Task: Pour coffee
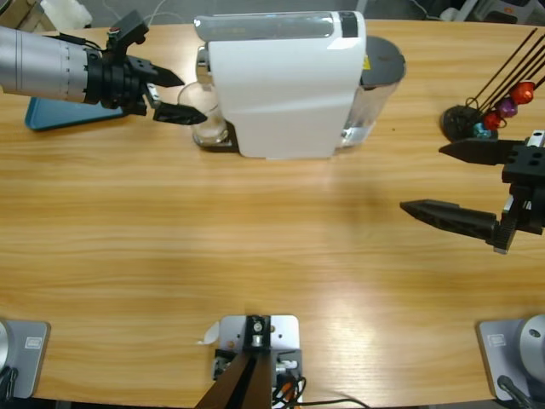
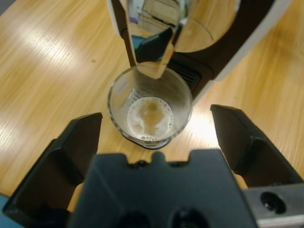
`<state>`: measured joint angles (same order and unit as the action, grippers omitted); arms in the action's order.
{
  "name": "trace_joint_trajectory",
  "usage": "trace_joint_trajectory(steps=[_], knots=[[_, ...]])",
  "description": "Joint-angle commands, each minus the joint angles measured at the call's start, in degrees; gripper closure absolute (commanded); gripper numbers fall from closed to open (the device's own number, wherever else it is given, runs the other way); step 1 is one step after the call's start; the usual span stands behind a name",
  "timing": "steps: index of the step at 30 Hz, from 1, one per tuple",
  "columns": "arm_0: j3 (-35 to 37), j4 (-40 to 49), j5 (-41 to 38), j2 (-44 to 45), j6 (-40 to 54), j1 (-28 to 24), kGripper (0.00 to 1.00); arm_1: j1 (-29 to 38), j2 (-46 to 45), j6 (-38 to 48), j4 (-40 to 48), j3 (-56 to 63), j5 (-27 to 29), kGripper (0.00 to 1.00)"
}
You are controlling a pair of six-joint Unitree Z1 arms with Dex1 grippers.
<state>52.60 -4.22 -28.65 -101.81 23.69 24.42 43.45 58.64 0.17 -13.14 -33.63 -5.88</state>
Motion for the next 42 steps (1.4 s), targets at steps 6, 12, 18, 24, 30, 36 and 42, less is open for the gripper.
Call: trace_joint_trajectory(steps=[6,12,18,24,30,36,42], knots=[[2.74,-2.29,-1.06,-8.07,0.75,0.02,0.004,0.58,2.92,0.09,0.30,0.96,-0.44,0.000],[3.54,-2.55,-1.08,-9.69,0.84,1.00,0.000,0.60,3.32,0.09,0.30,0.94,-0.44,0.000],[4.63,-2.55,-2.04,-10.78,0.71,1.16,0.032,0.62,3.44,0.09,0.30,0.85,-0.44,0.000],[4.12,-2.39,-1.76,-10.69,0.41,1.33,0.497,0.60,3.58,0.09,0.30,0.85,-0.44,0.000],[2.47,-2.46,-4.15,-9.37,1.31,0.65,1.000,0.58,3.58,0.09,0.30,0.85,-0.44,0.000],[-0.97,-2.46,-4.12,-5.21,1.19,-0.09,1.000,0.60,3.48,0.09,0.30,0.85,-0.44,0.000],[-5.86,-2.46,-1.94,-0.20,0.92,-5.80,1.000,0.62,3.50,0.09,0.30,0.85,-0.44,0.000]])
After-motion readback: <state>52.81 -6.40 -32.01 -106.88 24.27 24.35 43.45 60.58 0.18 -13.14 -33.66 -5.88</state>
